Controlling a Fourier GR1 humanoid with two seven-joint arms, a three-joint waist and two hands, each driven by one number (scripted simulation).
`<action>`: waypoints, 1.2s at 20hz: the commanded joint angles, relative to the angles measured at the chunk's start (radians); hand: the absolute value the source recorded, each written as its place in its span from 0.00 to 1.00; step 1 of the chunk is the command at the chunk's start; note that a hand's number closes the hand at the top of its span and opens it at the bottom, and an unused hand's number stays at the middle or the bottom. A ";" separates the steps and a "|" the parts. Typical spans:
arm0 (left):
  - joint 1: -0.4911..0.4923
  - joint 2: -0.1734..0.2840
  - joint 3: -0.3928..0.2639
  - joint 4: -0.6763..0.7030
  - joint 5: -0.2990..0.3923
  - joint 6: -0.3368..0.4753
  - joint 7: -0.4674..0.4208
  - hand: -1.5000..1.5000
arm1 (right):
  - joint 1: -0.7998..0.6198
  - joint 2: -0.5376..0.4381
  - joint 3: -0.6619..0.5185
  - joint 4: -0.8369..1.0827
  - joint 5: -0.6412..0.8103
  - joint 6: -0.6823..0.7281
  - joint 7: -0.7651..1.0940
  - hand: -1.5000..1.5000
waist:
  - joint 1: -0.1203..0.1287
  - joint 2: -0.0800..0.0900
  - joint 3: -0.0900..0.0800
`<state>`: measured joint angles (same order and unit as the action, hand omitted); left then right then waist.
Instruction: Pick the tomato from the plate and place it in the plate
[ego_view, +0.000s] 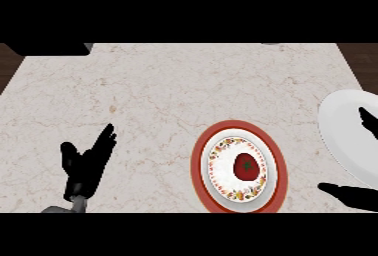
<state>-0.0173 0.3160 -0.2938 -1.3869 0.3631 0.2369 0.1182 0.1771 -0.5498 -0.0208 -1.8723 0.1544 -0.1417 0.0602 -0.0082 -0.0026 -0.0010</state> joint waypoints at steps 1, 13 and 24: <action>0.017 -0.029 -0.026 -0.021 -0.018 0.027 0.023 0.50 | 0.012 -0.094 0.077 -0.130 0.073 0.101 0.221 0.00 | 0.008 0.000 -0.002; -0.019 -0.017 0.058 0.044 -0.020 -0.079 0.003 0.50 | -0.196 0.121 0.407 -0.186 0.428 0.152 0.693 0.00 | 0.013 0.003 0.000; -0.043 -0.076 0.082 0.063 -0.095 -0.083 0.023 0.50 | -0.212 0.308 0.467 0.056 0.514 0.168 0.644 0.00 | 0.008 0.003 0.001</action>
<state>-0.0190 0.2492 -0.2347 -1.3858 0.2854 0.1820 0.1483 -0.0376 -0.3192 0.4017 -1.8995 0.6213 0.0608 0.7344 0.0026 -0.0015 0.0009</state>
